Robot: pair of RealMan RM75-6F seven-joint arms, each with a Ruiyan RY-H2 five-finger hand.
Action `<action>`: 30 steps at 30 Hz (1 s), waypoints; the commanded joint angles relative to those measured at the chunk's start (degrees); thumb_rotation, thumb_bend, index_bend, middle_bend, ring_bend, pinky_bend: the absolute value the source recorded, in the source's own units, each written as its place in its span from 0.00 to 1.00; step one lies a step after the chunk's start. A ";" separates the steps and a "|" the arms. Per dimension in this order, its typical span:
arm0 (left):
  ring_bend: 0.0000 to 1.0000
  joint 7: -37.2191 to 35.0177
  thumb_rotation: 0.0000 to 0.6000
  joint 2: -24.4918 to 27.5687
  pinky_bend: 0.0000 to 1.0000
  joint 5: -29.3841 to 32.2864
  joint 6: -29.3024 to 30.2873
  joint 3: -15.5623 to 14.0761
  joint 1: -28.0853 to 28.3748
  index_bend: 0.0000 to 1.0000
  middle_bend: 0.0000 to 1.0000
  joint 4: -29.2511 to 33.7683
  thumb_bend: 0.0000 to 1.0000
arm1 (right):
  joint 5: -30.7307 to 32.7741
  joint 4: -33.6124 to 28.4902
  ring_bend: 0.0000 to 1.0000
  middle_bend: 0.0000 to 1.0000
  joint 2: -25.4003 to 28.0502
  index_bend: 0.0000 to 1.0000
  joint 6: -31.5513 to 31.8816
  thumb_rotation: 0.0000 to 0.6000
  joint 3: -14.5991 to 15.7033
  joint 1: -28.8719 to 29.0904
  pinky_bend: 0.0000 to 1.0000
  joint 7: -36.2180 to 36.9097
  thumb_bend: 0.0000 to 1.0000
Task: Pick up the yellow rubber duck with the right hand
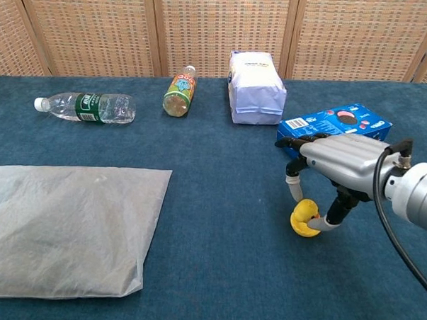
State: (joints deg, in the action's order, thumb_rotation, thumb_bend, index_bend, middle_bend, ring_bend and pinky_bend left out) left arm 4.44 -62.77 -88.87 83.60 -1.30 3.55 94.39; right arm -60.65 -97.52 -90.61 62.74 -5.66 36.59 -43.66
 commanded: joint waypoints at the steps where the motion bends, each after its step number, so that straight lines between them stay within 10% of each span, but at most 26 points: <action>1: 0.00 -0.04 1.00 -0.01 0.00 0.16 -0.13 0.05 0.06 0.00 0.00 -0.04 0.03 | 0.61 0.56 0.00 0.00 -0.07 0.58 0.13 1.00 -0.11 0.13 0.00 -0.14 0.26; 21: 0.00 -0.02 1.00 -0.04 0.00 0.43 -0.51 0.00 0.31 0.00 0.00 -0.04 0.02 | 3.30 -1.31 0.00 0.00 0.34 0.35 1.14 1.00 0.67 1.18 0.00 -2.86 0.05; 30: 0.00 -1.04 1.00 0.33 0.00 0.53 0.04 0.12 0.10 0.00 0.00 -0.19 0.02 | -3.93 -10.17 0.00 0.00 8.46 0.32 7.08 1.00 0.97 -2.09 0.00 2.49 0.05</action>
State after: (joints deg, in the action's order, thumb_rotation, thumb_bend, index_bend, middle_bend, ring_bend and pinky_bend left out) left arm 3.42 -62.46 -88.35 83.62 -1.19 3.66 94.20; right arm -62.05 -105.36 -84.90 67.91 -4.92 35.97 -43.63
